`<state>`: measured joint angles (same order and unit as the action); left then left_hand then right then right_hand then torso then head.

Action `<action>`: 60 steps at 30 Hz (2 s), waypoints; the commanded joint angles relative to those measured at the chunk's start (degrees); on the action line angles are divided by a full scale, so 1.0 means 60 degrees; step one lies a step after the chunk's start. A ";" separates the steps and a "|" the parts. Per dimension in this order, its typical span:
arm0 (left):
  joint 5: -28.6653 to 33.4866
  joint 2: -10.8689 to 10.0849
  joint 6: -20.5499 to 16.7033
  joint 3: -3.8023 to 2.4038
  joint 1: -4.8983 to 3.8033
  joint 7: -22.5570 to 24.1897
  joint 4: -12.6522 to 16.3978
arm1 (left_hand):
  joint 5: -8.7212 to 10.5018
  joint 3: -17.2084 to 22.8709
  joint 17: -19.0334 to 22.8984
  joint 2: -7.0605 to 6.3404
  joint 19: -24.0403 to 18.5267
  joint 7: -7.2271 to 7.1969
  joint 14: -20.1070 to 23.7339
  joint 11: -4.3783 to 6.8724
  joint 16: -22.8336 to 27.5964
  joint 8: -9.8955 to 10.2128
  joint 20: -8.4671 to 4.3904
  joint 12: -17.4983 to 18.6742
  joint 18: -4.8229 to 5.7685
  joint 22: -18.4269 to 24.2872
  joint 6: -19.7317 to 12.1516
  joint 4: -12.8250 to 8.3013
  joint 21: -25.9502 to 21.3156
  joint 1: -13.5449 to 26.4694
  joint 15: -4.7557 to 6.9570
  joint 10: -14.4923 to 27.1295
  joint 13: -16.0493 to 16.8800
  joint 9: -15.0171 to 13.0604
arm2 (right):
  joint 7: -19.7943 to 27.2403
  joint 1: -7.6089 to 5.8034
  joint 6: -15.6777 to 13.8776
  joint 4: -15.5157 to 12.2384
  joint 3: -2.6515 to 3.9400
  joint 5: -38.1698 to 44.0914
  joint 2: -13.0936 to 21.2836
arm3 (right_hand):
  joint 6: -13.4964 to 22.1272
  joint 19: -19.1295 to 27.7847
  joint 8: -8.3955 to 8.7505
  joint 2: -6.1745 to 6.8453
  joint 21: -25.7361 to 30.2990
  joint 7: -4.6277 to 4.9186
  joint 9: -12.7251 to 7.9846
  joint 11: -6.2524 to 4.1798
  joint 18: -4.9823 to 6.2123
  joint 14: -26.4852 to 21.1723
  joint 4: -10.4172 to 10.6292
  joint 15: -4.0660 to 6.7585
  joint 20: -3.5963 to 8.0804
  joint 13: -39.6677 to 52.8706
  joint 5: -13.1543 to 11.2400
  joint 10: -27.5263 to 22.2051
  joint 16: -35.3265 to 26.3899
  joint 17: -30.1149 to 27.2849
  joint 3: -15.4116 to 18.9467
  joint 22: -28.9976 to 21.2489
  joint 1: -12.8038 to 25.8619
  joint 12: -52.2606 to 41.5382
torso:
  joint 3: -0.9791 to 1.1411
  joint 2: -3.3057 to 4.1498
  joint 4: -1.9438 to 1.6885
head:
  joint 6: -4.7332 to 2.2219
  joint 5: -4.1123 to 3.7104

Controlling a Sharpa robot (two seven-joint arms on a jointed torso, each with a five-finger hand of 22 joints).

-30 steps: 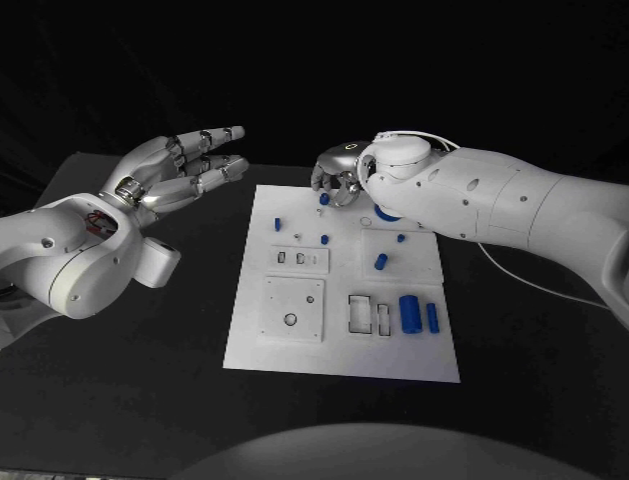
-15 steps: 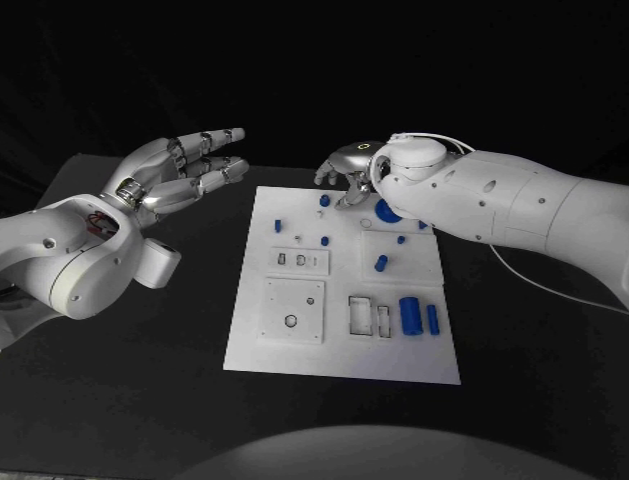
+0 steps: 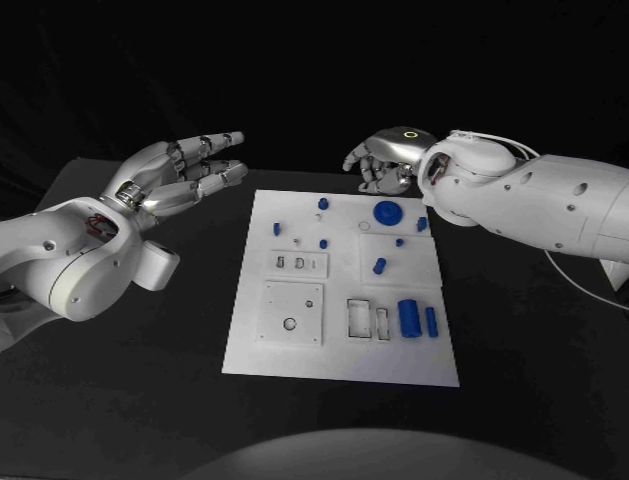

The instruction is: Assemble the parts on the task board

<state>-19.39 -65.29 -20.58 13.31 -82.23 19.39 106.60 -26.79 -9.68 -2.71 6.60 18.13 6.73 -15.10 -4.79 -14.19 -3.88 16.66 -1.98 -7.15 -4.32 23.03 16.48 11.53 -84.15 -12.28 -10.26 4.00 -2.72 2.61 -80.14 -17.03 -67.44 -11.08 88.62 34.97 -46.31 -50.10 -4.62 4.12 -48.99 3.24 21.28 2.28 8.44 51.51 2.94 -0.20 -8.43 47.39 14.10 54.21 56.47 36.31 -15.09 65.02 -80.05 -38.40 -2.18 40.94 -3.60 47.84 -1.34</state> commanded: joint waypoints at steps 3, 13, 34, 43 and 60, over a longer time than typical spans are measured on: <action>-0.0050 0.0019 0.0195 -0.0007 0.0024 0.0064 -0.0013 | -0.0035 -0.0068 -0.0012 0.0026 0.0043 0.0016 -0.0051 -0.0027 -0.0050 -0.0036 0.0004 0.0018 0.0091 0.0002 0.0044 -0.0010 0.0038 -0.0082 0.0013 -0.0021 0.0009 -0.0007 | -0.0315 0.0014 -0.0376 -0.0383 -0.0022 0.0412 0.0461 | -0.0513 -0.2569 -0.0037 -0.0001 -0.2690 0.0030 0.0107 -0.0052 -0.0380 0.4190 0.0567 0.0076 -0.0161 0.5893 -0.0531 0.4160 0.4352 0.6531 0.0574 0.1825 0.0724 -0.7154 | 0.0021 0.0007 -0.0004 | -0.0004 -0.0022; -0.0050 0.0132 0.0257 -0.0006 0.0056 0.0059 -0.0110 | -0.0058 -0.0056 -0.0013 0.0042 0.0041 0.0023 -0.0059 -0.0039 -0.0060 -0.0029 0.0004 0.0018 0.0090 0.0005 0.0024 -0.0020 0.0039 -0.0128 0.0008 -0.0028 0.0012 -0.0001 | -0.0857 0.0146 0.0401 -0.0591 -0.0051 0.0577 0.0968 | -0.0401 -0.5781 -0.0080 -0.0050 -0.6057 0.0232 0.0875 -0.0211 -0.1155 0.6415 0.0944 0.0209 0.0477 0.7102 0.0319 0.5965 0.5588 0.8948 0.1014 0.3828 0.1294 -0.8600 | -0.0008 0.0007 -0.0014 | 0.0033 -0.0124; -0.0052 0.0145 0.0361 -0.0006 0.0080 0.0050 -0.0140 | -0.0077 -0.0041 -0.0017 0.0058 0.0041 0.0030 -0.0085 -0.0064 -0.0085 -0.0018 0.0004 0.0001 0.0087 0.0009 -0.0003 -0.0031 0.0042 -0.0195 -0.0008 -0.0105 0.0041 0.0007 | -0.1335 0.0600 0.1207 0.0092 -0.0055 0.0443 0.0488 | 0.0116 -0.6076 0.0049 0.0133 -0.6338 0.0549 0.1508 -0.0021 -0.1236 0.6415 0.0817 0.0085 0.0393 0.7102 0.3128 0.5965 0.5588 0.8948 0.0431 0.3937 0.1388 -0.8600 | -0.0007 0.0019 -0.0024 | 0.0035 -0.0105; -0.0053 0.0165 0.0420 -0.0006 0.0081 0.0031 -0.0148 | -0.0077 -0.0041 -0.0017 0.0058 0.0041 0.0030 -0.0085 -0.0064 -0.0085 -0.0018 0.0004 0.0001 0.0087 0.0009 -0.0003 -0.0031 0.0042 -0.0195 -0.0008 -0.0105 0.0041 0.0007 | -0.1332 0.0643 0.1181 0.0244 -0.0054 0.0357 0.0430 | 0.0798 -0.6109 -0.0086 0.0172 -0.6369 0.0693 0.2354 0.0118 -0.1246 0.6415 0.0922 -0.0039 0.0274 0.7102 0.2699 0.5965 0.5588 0.8948 0.0441 0.3949 0.1815 -0.8600 | -0.0005 0.0014 -0.0019 | 0.0074 -0.0090; -0.0053 0.0237 0.0526 -0.0006 0.0088 -0.0019 -0.0201 | -0.0087 -0.0040 -0.0016 0.0063 0.0040 0.0035 -0.0084 -0.0072 -0.0085 -0.0017 0.0004 -0.0002 0.0087 0.0011 0.0003 -0.0028 0.0043 -0.0217 -0.0011 -0.0119 0.0046 0.0007 | -0.1249 0.0673 0.1205 0.0232 -0.0054 0.0217 0.0572 | 0.1223 -0.6053 -0.0798 0.0077 -0.6320 0.0659 0.4294 0.0098 -0.1226 0.6415 0.1027 -0.0033 0.0268 0.7102 0.2208 0.5965 0.5588 0.8948 0.0529 0.3926 0.2091 -0.8600 | -0.0005 0.0014 -0.0018 | 0.0097 -0.0078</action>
<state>-19.43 -64.02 -18.52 13.31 -81.70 19.08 105.34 -26.95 -9.68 -2.75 6.78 18.12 6.72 -15.09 -5.20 -14.41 -3.88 16.66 -1.98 -7.15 -4.32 23.03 16.48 11.53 -84.87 -12.28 -10.67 4.19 -2.71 -4.95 -76.16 -10.61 -66.00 -11.40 89.95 38.35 -39.24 -84.02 -9.25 4.99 -87.20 7.21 46.63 2.63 1.68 83.92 9.25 -0.10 -6.57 74.94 27.18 84.00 89.81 74.92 -11.58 74.92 -67.41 -89.79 -2.21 41.01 -3.70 48.40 -1.79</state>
